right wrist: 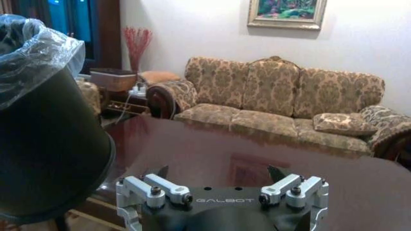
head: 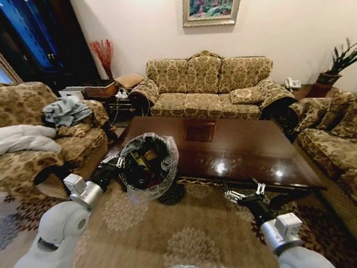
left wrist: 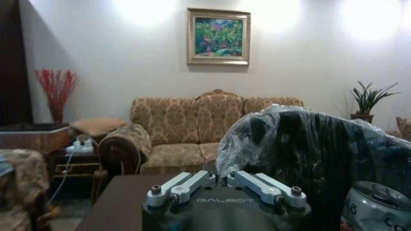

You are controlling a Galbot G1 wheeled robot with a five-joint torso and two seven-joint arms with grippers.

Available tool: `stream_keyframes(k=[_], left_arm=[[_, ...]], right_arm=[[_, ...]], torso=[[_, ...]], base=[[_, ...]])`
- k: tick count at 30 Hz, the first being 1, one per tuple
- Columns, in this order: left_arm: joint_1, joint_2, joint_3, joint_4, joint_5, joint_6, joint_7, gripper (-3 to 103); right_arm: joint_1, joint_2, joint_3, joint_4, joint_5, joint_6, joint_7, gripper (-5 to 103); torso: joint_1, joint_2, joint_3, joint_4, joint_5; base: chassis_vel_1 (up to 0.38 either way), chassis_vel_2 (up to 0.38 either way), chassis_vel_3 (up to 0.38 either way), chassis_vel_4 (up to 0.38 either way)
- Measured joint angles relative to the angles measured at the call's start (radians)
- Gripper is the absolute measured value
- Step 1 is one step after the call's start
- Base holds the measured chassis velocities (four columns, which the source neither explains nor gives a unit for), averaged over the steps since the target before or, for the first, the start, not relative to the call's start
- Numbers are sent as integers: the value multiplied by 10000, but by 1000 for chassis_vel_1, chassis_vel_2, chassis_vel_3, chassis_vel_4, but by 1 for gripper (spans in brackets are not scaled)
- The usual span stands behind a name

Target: Move to the front of the table and place the trash on the table into the trash bin.

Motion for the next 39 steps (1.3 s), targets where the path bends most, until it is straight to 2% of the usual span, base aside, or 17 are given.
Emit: stream_keyframes(k=[3, 8, 9, 10, 11, 12, 16, 23, 29, 33, 36, 39], left_arm=[[26, -10, 3, -46, 3, 0, -8, 3], [36, -24, 56, -27, 36, 3, -13, 3], [28, -30, 66, 21, 36, 3, -14, 3], [28, -30, 66, 21, 36, 3, -14, 3], [19, -40, 81, 79, 36, 4, -15, 3], [7, -54, 100, 152, 36, -1, -16, 3], [-5, -108, 174, 340, 13, -58, -41, 3], [51, -180, 282, 580, -114, -210, -182, 3], [177, -369, 471, 744, 39, -275, -180, 3], [211, -476, 602, 1071, 375, -321, -72, 3], [302, -681, 968, 2236, 1777, -872, 137, 3], [443, -781, 1208, 2858, 2180, -1235, 167, 3]], right_arm=[[27, 16, -23, 0, -1, 33, 0, 100], [87, 59, -105, -7, -1, 50, 0, 100], [117, 67, -136, -7, 9, 66, -1, 100], [117, 67, -136, -7, 9, 66, -1, 100], [163, 68, -152, -7, 68, 193, -49, 100], [252, 62, -152, -9, 122, 456, -137, 100], [438, 46, -110, -43, 263, 657, -202, 100], [650, 105, -105, -277, 384, 836, -90, 100], [753, 248, -148, -458, 358, 912, -58, 100], [815, 333, -189, -539, 337, 949, -53, 100], [845, 465, -230, -630, 256, 1070, -51, 100], [836, 556, -237, -678, 211, 1137, -51, 100]], torso=[[3, 0, 0, -1, -5], [2, 0, 1, -1, 14], [0, 0, 0, -1, -2], [0, 0, 0, -1, -2], [-1, 0, 0, -4, -6], [-3, 0, 0, -2, 13], [-9, 3, -3, -2, 3], [-19, -7, -15, -1, 3], [-100, -242, -127, -2, 8], [-192, -418, -233, -4, 7], [-323, -651, -370, -3, 0], [-381, -793, -447, 1, 0]], base=[[470, -178, -443, 163], [421, -271, -410, 256], [378, -391, -391, 353], [378, -391, -391, 353], [355, -391, -409, 378], [382, -375, -409, 322], [330, -317, -344, 312], [125, -122, -118, 110], [-43, 35, 64, -47], [-30, 16, 28, -8], [0, 0, 0, 0], [0, 0, 0, 0]])
